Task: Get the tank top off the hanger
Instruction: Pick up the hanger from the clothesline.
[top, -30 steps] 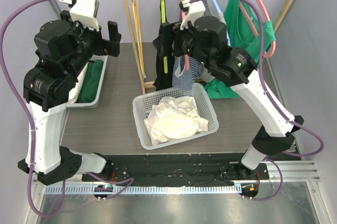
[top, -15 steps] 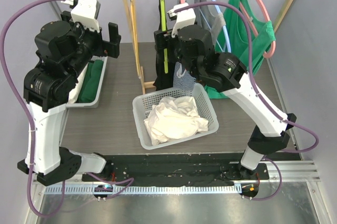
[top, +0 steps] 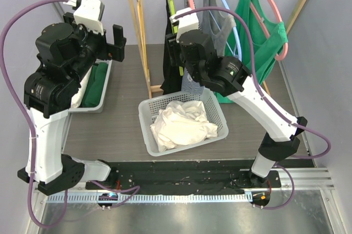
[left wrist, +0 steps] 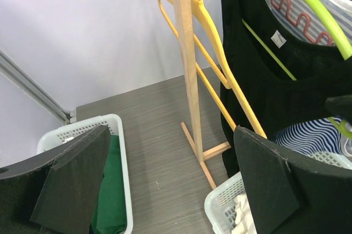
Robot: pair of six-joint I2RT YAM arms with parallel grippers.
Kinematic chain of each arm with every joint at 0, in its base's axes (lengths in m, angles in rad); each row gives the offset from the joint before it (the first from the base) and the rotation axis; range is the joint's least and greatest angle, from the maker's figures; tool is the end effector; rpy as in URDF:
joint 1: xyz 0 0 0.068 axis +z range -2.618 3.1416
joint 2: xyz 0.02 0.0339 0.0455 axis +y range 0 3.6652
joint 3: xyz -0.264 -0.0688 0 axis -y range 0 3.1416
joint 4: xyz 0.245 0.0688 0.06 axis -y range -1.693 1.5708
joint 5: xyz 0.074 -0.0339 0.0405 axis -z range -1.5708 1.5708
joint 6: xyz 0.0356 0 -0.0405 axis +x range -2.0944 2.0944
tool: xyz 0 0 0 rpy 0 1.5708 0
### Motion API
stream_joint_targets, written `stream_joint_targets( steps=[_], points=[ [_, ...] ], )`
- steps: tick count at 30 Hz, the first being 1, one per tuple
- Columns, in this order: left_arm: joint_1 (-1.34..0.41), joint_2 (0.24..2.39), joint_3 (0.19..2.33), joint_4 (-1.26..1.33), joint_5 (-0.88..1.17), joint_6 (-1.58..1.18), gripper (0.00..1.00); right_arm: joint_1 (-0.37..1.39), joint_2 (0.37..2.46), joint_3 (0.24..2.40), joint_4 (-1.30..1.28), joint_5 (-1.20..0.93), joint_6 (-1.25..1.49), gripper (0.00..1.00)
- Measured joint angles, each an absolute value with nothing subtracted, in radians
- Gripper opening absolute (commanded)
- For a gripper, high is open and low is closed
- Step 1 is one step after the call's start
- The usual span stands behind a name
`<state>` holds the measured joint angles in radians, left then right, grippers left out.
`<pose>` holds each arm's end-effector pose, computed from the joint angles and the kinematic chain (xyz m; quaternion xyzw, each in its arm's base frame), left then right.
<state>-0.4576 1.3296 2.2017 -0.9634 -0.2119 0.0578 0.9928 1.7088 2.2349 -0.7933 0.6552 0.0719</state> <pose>0.1620 -0.0715 0.5861 0.1183 0.7284 -0.0565 0.6725 0.2021 0.2701 0.5229 -0.1596 0.7611 0.0711 0.6247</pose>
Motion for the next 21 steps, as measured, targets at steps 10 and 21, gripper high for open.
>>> stream_joint_targets(
  steps=[10,21],
  points=[
    [-0.458,1.328,2.186,-0.969,-0.208,0.057,1.0,0.993,1.708,2.229,-0.766,0.694,0.043,0.12],
    [-0.458,1.323,2.175,-0.982,-0.205,0.058,1.0,0.991,1.652,2.048,-0.551,0.721,-0.07,0.01]
  ],
)
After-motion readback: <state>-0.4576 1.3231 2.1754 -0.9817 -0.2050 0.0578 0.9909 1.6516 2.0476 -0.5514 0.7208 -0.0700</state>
